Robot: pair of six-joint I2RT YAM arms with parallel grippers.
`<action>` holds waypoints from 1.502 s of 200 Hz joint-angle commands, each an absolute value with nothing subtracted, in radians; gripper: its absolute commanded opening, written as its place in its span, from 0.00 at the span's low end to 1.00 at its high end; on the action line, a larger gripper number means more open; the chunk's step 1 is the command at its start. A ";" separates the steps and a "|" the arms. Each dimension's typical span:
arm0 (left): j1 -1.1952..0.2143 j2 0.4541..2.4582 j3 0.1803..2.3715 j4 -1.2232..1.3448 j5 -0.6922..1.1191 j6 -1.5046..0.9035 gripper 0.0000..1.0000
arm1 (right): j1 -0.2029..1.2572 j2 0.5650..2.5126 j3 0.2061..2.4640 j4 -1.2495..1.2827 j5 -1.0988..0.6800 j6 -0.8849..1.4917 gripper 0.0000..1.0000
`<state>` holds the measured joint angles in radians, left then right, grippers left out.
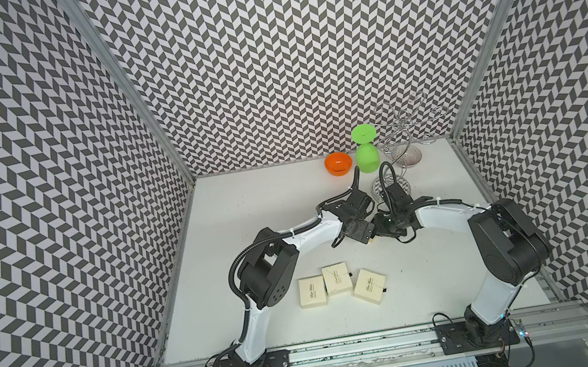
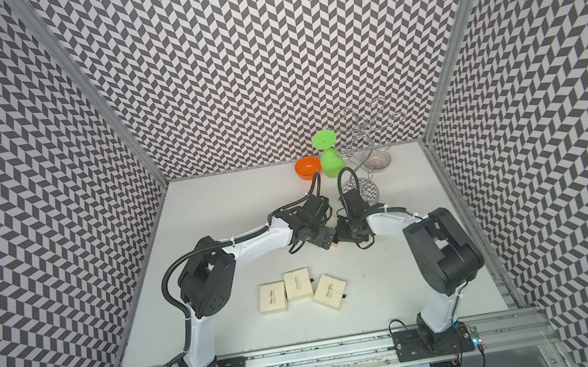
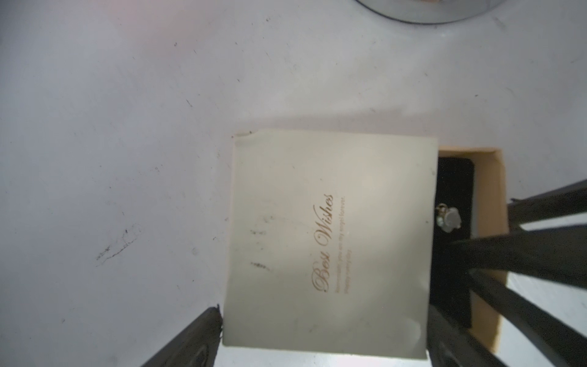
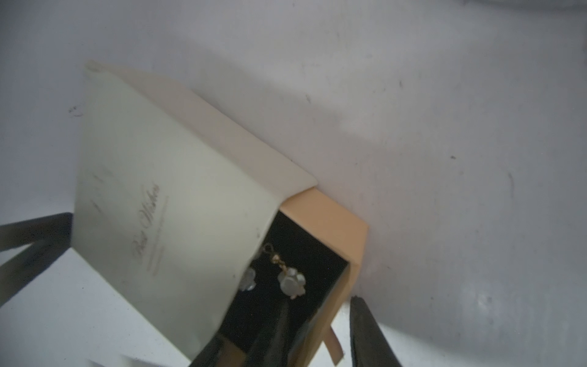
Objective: Take out the earrings from the drawer-style jewelry box
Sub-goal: Open the drawer in the jewelry box.
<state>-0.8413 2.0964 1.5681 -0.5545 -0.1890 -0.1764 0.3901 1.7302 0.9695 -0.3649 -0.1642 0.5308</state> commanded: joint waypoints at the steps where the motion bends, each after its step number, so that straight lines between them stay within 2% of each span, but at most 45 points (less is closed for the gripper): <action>1: -0.824 2.160 1.565 -0.621 -0.246 -0.179 1.00 | 0.399 1.709 0.965 -0.415 -0.101 0.516 0.32; 120: -0.802 2.149 1.568 -0.608 -0.180 -0.183 0.99 | 0.399 1.705 0.978 -0.452 -0.039 0.511 0.32; 183: -0.807 2.141 1.555 -0.595 -0.155 -0.168 0.99 | 0.363 1.752 1.034 -0.373 -0.190 0.558 0.36; 300: -0.807 2.141 1.560 -0.595 -0.151 -0.167 0.99 | 0.334 1.772 1.043 -0.377 -0.197 0.560 0.36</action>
